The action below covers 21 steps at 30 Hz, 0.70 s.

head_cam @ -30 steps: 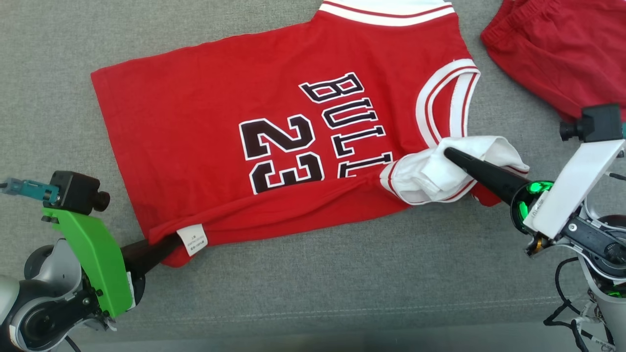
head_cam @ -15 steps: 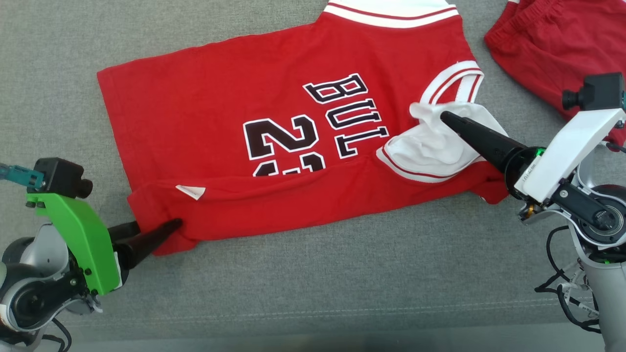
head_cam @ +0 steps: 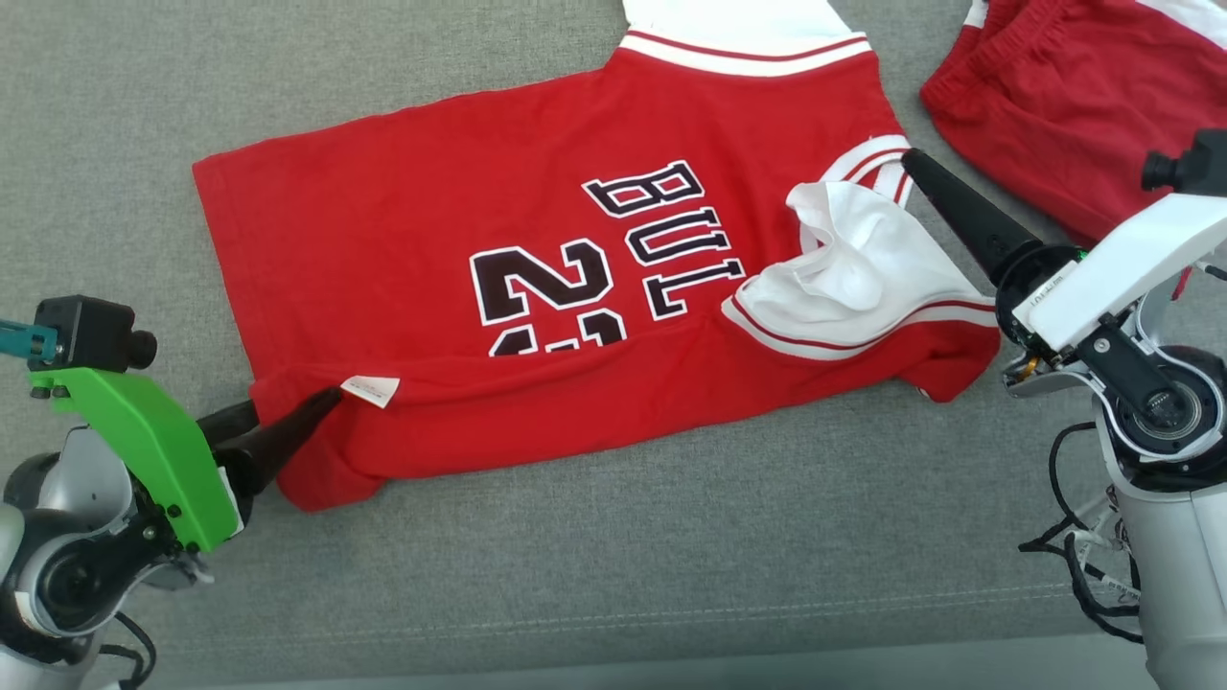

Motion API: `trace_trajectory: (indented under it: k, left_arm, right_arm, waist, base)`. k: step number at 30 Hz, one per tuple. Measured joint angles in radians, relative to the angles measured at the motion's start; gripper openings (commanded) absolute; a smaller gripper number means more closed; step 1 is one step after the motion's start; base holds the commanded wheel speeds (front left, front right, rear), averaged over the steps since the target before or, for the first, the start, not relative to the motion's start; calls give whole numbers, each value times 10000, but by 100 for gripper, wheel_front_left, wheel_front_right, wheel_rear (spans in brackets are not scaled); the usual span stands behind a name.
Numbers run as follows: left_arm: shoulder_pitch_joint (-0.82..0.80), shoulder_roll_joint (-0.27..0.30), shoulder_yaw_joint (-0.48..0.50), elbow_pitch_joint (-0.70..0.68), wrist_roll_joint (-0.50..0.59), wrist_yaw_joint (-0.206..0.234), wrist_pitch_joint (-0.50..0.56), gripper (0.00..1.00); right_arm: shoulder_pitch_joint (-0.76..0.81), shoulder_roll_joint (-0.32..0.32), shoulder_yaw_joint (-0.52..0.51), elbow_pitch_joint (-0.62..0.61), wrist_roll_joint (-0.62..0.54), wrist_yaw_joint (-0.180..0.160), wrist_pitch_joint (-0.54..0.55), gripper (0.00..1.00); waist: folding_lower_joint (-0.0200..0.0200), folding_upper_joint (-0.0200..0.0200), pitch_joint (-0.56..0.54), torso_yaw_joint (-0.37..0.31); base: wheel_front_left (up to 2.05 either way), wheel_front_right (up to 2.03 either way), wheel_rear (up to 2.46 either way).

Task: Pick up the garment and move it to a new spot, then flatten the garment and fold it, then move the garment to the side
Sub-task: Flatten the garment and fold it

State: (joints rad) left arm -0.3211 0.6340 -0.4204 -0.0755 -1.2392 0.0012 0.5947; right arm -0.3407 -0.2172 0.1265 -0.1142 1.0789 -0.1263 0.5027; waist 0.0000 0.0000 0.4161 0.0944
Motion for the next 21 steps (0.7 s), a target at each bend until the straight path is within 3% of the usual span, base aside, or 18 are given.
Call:
trace_trajectory:
  k: [10,21]
  left_arm:
    - [1353,-1941,978,-727,-581,6,-2533,100]
    - [2708,-2690,1369,-1012,-293,336,-4475,100]
  right_arm:
    - [1879,345,-479,-523,-56,245,-1413,100]
    - [3893,1106,-598,-441,174,295,-2188,100]
  waist:
    - [0,0,-470,-88]
    - [0,0,-795,2]
  base:
    - [0,0,0]
    - [0,0,0]
